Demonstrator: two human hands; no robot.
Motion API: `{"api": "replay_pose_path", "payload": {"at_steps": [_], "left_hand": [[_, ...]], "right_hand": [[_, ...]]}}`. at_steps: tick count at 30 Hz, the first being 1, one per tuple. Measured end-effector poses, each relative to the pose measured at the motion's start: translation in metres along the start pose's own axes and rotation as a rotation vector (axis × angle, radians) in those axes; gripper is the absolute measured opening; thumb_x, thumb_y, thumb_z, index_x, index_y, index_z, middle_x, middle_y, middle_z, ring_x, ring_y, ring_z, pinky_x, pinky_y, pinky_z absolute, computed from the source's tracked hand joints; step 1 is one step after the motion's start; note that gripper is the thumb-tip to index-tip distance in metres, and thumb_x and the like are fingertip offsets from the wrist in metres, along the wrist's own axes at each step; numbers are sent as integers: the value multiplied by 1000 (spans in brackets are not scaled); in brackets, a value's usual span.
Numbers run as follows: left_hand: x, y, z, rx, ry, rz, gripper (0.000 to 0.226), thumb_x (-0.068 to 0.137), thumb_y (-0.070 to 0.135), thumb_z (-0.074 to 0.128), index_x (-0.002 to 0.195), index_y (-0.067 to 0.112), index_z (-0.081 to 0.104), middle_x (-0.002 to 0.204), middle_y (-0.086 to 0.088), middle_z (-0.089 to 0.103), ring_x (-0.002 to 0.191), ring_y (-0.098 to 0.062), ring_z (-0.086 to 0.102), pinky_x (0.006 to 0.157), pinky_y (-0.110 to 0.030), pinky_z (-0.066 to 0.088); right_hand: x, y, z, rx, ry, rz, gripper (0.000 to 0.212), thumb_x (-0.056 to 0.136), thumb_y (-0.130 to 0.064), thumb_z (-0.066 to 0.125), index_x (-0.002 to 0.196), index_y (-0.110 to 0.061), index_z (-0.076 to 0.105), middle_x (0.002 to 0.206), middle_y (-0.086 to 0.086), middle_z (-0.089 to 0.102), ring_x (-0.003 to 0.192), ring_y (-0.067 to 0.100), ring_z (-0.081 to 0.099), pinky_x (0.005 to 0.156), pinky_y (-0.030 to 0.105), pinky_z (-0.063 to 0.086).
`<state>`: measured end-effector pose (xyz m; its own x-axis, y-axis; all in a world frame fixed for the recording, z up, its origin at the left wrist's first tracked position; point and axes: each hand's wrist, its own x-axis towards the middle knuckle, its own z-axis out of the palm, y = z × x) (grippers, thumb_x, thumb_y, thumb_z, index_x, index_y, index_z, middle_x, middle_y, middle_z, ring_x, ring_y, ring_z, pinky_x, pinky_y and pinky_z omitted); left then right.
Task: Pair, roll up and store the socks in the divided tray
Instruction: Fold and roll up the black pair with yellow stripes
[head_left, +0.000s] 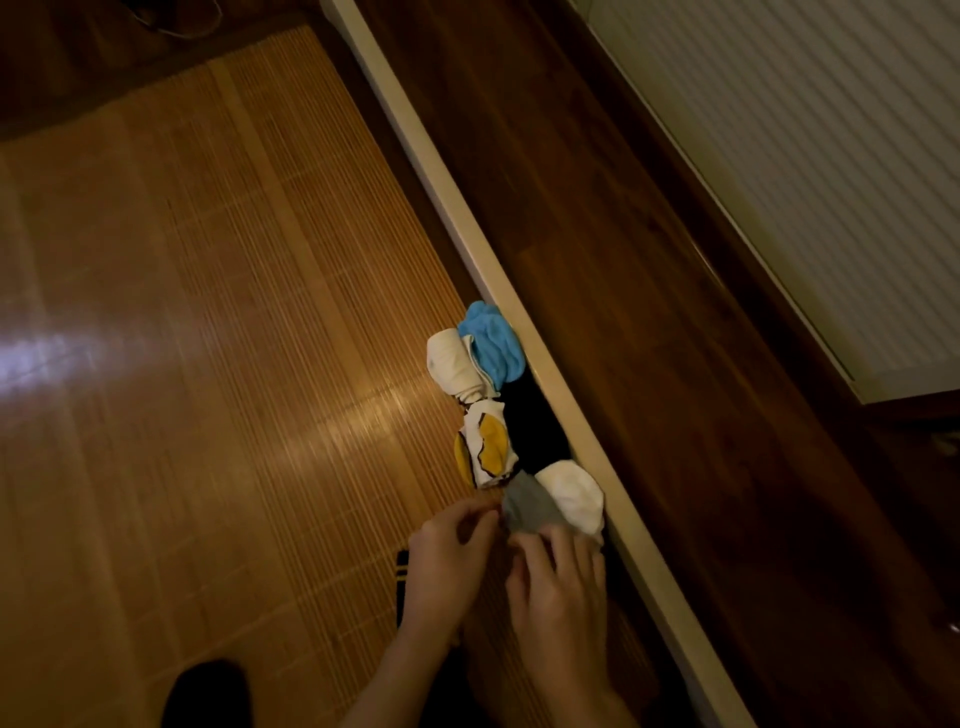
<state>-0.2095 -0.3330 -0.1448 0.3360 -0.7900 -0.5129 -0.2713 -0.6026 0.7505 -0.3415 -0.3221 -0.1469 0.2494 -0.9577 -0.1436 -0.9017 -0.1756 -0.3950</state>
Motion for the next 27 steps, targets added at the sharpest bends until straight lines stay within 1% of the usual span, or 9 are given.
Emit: {"api": "replay_pose_path", "payload": {"at_steps": [3,6,9,12,14,18,20,23,27], "left_hand": [[-19,-13,-31,-43,3,-67,16,102,26,60,109,34,72,96,19,76,86,8,70,75,-15,58],[-36,-28,-61,-96,25,-93,22,104,21,57,104,38,71,96,24,76,87,5,72,76,-13,56],[-50,-47,-91,-79,102,-108,25,104,21,56,99,42,69,93,27,74,87,7,70,73,-7,51],[-63,-72,-119,-76,168,-139,19,104,26,55,105,39,68,96,16,74,90,4,69,78,-17,57],[-73,-88,-135,-116,199,-139,18,104,25,55,113,32,68,100,12,74,91,3,69,78,-21,60],[-94,-115,-165,-95,293,-146,21,104,25,56,121,27,67,110,14,70,99,7,65,78,-10,53],[-106,-128,-179,-87,350,-195,22,103,24,58,123,29,64,117,11,65,104,1,63,86,-18,54],[-123,-148,-199,-61,429,-371,38,100,24,63,137,23,55,133,3,51,125,-16,52,107,-40,48],[-141,-173,-216,14,373,-587,69,88,28,78,147,19,43,140,-4,49,132,-23,47,111,-46,44]], "right_hand": [[-19,-24,-5,121,-111,-16,32,73,-17,83,99,-25,67,95,-7,59,85,13,59,67,29,48],[-27,-47,3,141,-248,16,29,91,-31,67,117,-33,54,108,-12,54,99,11,57,78,25,47],[-23,-63,20,109,-368,119,48,99,-46,52,142,-34,34,130,-11,44,119,12,47,93,25,45],[-17,-75,36,29,-400,153,66,98,-48,56,152,-27,25,138,-5,41,123,16,46,96,29,46],[-15,-80,45,-7,-407,146,62,96,-42,62,148,-24,32,135,-2,44,121,17,47,95,30,47],[-13,-86,55,-48,-440,114,23,96,-33,65,114,-19,59,115,-1,50,107,19,52,87,36,51],[-11,-94,55,167,-476,162,12,97,-25,66,100,-15,59,102,0,56,93,20,58,76,39,54],[-9,-116,47,547,-548,269,10,97,-21,66,93,-15,58,89,4,68,78,20,66,58,27,51],[-9,-144,36,817,-504,372,11,96,-26,68,101,-18,63,91,-4,74,82,12,70,61,20,48]]}}
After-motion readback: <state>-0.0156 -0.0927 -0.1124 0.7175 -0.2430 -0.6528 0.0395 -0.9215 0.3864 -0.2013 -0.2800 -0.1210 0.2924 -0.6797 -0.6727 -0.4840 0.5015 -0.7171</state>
